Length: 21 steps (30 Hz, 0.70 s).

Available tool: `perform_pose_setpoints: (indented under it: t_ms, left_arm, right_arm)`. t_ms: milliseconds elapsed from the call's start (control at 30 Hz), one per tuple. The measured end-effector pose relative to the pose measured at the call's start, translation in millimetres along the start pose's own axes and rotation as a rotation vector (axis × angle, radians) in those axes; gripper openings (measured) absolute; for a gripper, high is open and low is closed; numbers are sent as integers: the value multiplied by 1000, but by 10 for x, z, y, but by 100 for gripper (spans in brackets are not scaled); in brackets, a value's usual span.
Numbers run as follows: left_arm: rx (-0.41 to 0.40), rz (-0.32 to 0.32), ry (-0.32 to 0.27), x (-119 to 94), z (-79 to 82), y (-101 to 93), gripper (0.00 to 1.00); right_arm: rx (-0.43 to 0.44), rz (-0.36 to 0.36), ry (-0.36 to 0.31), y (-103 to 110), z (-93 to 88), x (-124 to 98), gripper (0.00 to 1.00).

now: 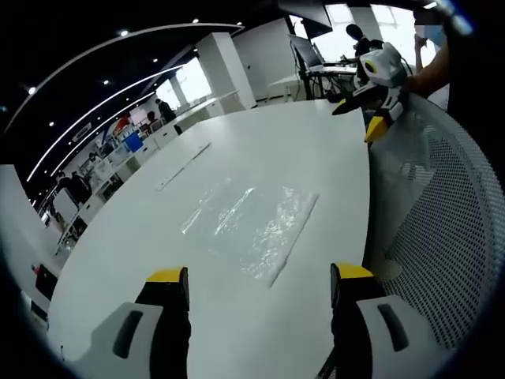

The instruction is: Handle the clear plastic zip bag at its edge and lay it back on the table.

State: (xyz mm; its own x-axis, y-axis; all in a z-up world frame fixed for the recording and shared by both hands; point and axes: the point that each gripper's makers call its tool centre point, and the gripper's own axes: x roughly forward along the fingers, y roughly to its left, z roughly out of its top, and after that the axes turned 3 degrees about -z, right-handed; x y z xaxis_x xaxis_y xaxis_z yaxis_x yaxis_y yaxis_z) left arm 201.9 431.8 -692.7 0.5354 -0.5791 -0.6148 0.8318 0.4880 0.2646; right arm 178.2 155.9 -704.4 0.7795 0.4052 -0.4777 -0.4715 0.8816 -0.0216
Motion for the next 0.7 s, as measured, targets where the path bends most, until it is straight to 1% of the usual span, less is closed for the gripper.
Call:
perform_pose_setpoints:
  t_ms: [267,567,700]
  left_arm:
    - [45,-43,26,61,1,-2,70]
    - [86,-94,49,141,-27,-15,63]
    - [120,-120,59,180,-57,-24,61]
  right_arm:
    - [0,1,1,-40,-31,15,94]
    - [1,0,3,-19,-13,9,93]
    - [1,2,5,-33,-31,15,93]
